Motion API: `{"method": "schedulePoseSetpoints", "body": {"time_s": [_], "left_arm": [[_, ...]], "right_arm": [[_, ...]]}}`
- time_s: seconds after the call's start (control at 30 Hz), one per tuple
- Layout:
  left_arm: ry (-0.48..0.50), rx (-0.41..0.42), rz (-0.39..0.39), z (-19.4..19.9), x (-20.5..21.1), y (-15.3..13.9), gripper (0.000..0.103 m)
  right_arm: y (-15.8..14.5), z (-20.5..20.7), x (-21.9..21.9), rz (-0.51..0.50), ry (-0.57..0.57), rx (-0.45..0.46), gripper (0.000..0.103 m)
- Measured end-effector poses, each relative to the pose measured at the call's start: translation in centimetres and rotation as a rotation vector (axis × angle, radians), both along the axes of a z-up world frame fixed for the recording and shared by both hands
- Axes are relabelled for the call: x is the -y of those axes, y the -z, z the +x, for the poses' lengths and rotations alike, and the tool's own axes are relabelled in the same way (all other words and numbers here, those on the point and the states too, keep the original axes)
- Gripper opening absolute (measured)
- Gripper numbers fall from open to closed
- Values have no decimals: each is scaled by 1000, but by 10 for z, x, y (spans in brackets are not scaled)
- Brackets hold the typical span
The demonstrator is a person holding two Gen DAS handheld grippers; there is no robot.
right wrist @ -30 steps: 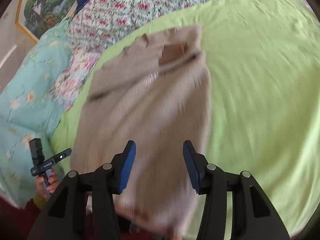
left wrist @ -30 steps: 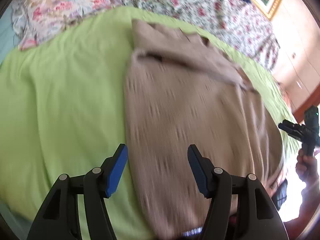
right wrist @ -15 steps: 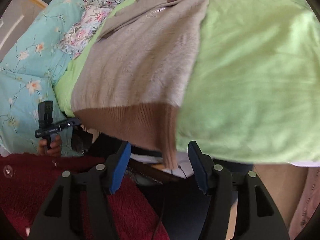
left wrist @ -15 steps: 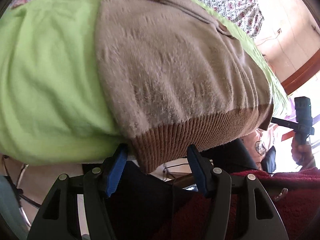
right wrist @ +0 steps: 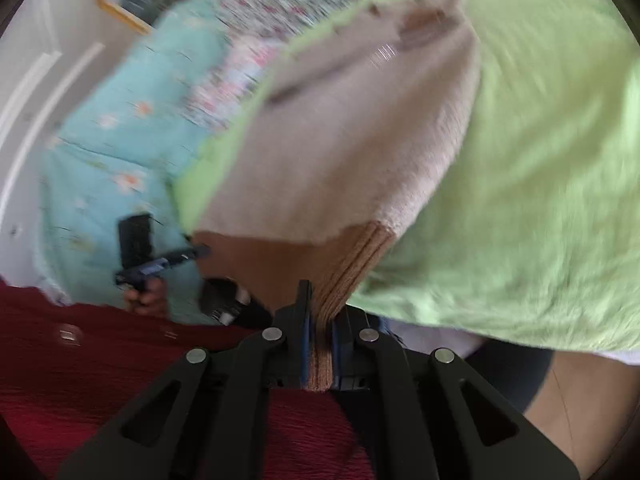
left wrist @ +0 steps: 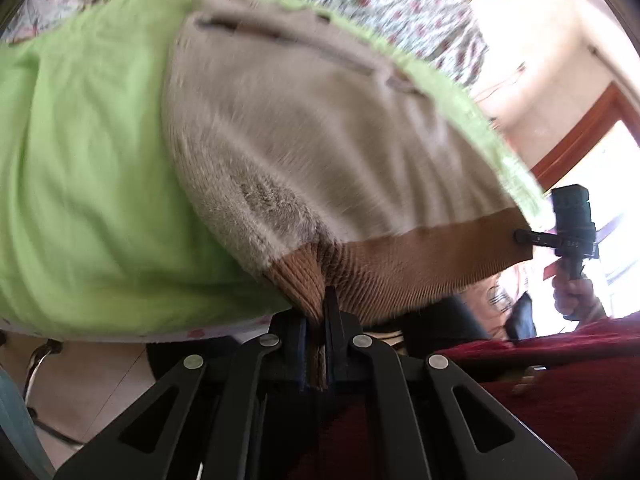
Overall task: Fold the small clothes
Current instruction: 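Grasp the brown ribbed hem with both grippers and lift it, then fold the hem up toward the collar with both grippers and release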
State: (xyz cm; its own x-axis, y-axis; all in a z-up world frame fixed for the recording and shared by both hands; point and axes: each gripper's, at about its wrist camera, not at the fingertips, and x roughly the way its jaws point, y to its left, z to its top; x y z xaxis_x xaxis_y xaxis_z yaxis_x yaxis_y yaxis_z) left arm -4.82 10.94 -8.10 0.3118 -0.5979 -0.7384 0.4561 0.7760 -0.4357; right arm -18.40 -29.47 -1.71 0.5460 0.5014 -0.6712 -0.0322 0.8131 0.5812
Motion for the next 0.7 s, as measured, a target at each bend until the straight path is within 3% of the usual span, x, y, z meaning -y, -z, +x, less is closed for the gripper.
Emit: {"method": "schedulePoseSetpoints", "body": {"time_s": [0.2, 0.37, 0.47, 0.7], "left_arm": [[-54, 109, -113, -1, -22, -59, 5], [-108, 241, -210, 16, -35, -110, 5], [-121, 305, -227, 36, -31, -128, 5], [-205, 403, -210, 125, -3, -158, 5]], "right_arm": [[-46, 10, 16, 80, 67, 162, 9], [-78, 38, 24, 33, 122, 247, 9], [-86, 63, 34, 7, 167, 275, 9], [-108, 153, 62, -110, 249, 297, 9]]}}
